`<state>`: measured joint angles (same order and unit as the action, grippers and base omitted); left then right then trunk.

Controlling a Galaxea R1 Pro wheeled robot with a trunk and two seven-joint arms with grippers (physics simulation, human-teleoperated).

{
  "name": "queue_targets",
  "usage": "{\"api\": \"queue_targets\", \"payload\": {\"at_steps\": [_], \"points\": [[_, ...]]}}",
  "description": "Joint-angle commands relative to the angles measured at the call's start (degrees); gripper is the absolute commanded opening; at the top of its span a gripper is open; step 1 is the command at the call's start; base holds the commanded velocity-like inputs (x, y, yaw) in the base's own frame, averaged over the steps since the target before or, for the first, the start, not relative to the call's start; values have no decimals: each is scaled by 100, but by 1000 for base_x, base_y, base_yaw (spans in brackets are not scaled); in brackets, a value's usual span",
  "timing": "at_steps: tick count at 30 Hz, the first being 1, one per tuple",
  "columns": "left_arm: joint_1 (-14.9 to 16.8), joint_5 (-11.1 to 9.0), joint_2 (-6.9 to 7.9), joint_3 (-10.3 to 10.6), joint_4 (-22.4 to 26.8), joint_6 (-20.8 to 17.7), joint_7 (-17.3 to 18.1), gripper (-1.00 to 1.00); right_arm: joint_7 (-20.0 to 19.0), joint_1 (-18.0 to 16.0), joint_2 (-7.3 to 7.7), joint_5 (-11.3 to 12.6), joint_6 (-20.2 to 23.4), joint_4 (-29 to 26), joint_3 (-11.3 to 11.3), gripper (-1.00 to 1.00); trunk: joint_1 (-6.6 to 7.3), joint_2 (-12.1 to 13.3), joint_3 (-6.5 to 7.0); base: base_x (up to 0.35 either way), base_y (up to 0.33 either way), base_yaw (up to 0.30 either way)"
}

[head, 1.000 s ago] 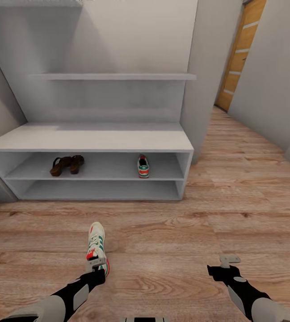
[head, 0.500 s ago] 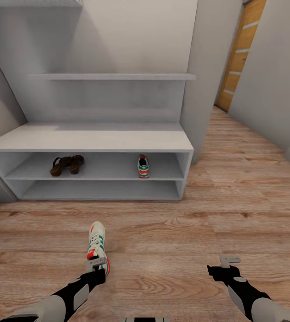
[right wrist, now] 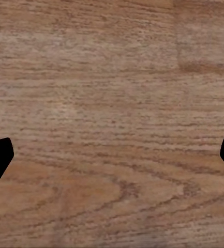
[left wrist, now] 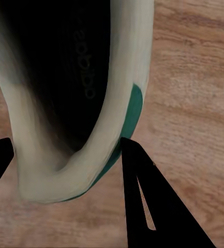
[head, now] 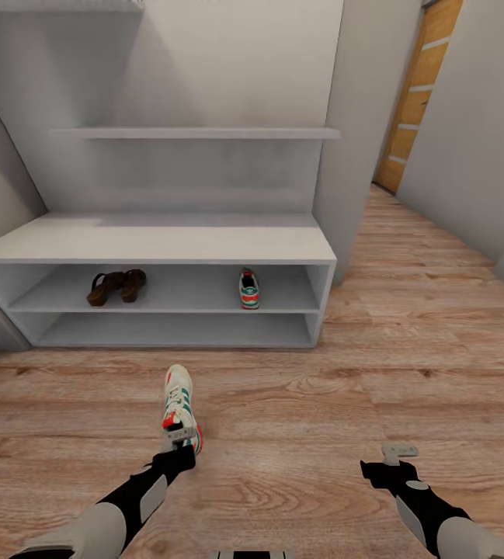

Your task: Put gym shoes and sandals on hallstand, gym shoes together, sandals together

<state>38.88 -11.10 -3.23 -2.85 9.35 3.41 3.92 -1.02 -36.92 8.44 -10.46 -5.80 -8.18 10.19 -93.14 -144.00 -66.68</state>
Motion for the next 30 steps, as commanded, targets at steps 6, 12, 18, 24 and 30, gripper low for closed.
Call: {"api": "queue_targets", "payload": {"at_steps": [6, 12, 18, 24, 30], "points": [[-2, 46, -367, 68, 1339, -1054, -31, -100, 3, 1, 1, -5, 0, 0, 0, 100, 0, 0, 0, 0, 0, 0], [4, 86, -544, 88, 4396, -4061, -1072, -100, 16, 1, 35, -19, 0, -5, -10, 100, 0, 0, 0, 0, 0, 0], [6, 73, -563, 82, 5865, -5624, -2059, -100, 23, 1, 125, -165, 0, -8, -16, 100, 0, 0, 0, 0, 0, 0], [6, 74, -566, 189, 6258, -5971, -2237, -100, 328, 1, 312, -578, 20, -9, -17, 100, 0, 0, 0, 0, 0, 0], [6, 67, -592, 1167, 5976, -6029, -2257, -100, 649, 1, 420, -723, 22, -9, -17, 100, 0, 0, 0, 0, 0, 0]]}}
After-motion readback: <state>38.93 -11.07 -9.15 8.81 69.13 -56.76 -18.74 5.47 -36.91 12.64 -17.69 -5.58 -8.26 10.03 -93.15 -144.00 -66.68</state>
